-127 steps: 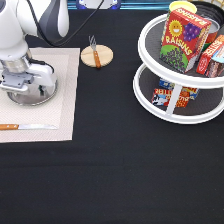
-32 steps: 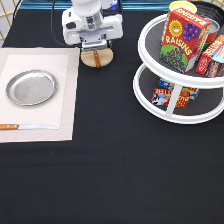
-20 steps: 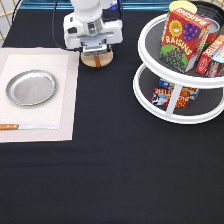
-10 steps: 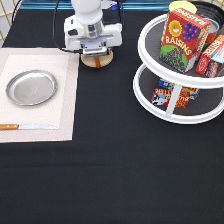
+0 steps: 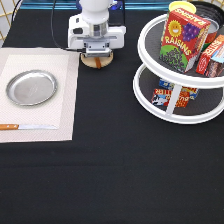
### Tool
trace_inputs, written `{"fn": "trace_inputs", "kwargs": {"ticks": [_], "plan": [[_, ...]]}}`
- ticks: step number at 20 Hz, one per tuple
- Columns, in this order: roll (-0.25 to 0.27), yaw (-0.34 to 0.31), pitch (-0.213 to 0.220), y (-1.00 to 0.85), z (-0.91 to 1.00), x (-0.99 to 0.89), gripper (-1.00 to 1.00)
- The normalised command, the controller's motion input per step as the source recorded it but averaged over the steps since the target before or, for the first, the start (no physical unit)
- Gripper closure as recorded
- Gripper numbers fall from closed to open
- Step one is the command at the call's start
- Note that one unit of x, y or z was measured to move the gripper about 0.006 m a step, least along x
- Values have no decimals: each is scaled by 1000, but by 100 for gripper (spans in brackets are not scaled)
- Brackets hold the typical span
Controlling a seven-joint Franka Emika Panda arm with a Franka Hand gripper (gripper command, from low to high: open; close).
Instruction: Arrange plate and fork
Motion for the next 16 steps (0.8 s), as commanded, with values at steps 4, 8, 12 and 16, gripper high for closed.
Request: {"fn": "trace_inputs", "kwargs": {"ticks": [4,8,12,16], "plan": [[-52,112,0,5,0,16,100],[6,90,0,-49,-16,-8,100],[115,27,6,-186,-87,-8,100],[190,9,37,-114,204,-22,100]]}}
